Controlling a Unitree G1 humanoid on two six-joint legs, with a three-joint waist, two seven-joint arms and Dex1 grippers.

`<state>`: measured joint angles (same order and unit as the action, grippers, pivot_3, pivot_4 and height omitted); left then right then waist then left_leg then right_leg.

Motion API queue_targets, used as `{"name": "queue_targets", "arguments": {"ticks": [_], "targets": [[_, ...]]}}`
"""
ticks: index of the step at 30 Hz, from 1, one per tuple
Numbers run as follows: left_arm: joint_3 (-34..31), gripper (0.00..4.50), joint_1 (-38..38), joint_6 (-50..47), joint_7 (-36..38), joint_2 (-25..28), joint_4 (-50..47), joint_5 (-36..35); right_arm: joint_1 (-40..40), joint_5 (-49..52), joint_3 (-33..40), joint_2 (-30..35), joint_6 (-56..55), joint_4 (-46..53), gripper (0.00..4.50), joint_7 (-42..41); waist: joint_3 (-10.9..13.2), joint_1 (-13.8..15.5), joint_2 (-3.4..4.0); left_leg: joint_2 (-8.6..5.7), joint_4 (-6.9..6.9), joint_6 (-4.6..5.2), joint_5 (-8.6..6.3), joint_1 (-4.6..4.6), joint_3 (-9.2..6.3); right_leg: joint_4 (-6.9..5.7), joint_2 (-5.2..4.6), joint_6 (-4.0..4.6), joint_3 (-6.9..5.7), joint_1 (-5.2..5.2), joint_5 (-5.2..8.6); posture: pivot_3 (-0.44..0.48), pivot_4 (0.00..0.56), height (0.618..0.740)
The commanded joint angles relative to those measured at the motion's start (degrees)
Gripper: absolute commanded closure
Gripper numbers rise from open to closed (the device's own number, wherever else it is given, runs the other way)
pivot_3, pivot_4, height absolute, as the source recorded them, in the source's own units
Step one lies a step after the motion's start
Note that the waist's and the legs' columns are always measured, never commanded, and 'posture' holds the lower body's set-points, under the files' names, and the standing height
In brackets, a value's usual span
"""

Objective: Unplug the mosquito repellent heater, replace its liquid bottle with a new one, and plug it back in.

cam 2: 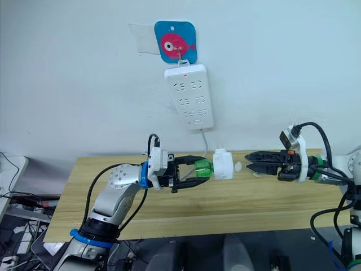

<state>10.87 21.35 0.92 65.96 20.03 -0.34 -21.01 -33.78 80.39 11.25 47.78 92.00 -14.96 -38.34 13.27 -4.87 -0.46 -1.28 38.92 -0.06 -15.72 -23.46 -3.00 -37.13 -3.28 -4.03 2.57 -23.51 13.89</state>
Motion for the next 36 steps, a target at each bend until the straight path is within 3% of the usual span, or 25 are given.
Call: {"name": "queue_targets", "arguments": {"ticks": [1,3,6,17,27,36], "targets": [[0.1,2.25,0.63,1.17,0.45,-0.27,-1.74,-0.6,-1.52,-1.34,3.16,-3.35,-0.94,-0.01,0.02,6.2,0.0,-0.06,0.0,0.01,0.0,0.0,0.0,0.0,0.0,0.0,0.01,0.0,0.0,0.0,0.0,-0.147,0.223,0.74],[0.25,2.25,0.6,0.62,0.44,-0.23,-2.72,-1.03,-1.42,-4.23,4.33,-5.73,-3.54,-1.12,0.02,9.84,0.0,0.02,0.0,0.01,0.0,0.0,0.0,0.0,-0.04,-0.01,0.02,0.0,-0.03,0.0,0.0,-0.142,0.223,0.74],[0.35,2.25,0.5,-0.55,0.56,0.1,-4.27,-1.78,-1.5,-7.97,5.86,-7.94,-5.72,-4.97,0.57,12.28,0.0,0.05,0.0,-0.01,0.0,0.0,0.0,-0.03,-0.03,0.02,0.0,0.0,-0.02,-0.01,0.0,-0.136,0.225,0.74],[3.14,2.25,-2.48,-6.47,3.59,2.26,-10.29,-3.85,-6.47,-14.83,4.06,-15.27,-5.53,-5.51,4.45,9.35,0.01,-0.3,0.03,0.03,-0.02,0.0,0.0,-0.01,-0.03,-0.02,0.05,0.0,0.01,-0.03,0.0,-0.129,0.228,0.74],[2.72,2.25,-3.31,-8.67,2.95,3.06,-9.89,-4.03,-8.92,-6.11,1.41,-12.93,0.5,-2.79,4.45,4.71,0.02,0.07,0.02,0.01,-0.02,0.0,0.0,-0.03,-0.06,0.05,0.03,0.0,-0.03,-0.01,0.0,-0.129,0.231,0.74],[3.0,2.25,-2.13,-6.8,3.3,2.3,-9.79,-3.44,-7.97,-15.87,5.31,-13.58,-4.47,-6.03,4.45,9.3,0.02,0.06,0.03,0.01,-0.02,0.0,0.0,-0.02,-0.06,0.01,0.03,0.0,-0.03,-0.01,0.0,-0.129,0.229,0.74]]}}
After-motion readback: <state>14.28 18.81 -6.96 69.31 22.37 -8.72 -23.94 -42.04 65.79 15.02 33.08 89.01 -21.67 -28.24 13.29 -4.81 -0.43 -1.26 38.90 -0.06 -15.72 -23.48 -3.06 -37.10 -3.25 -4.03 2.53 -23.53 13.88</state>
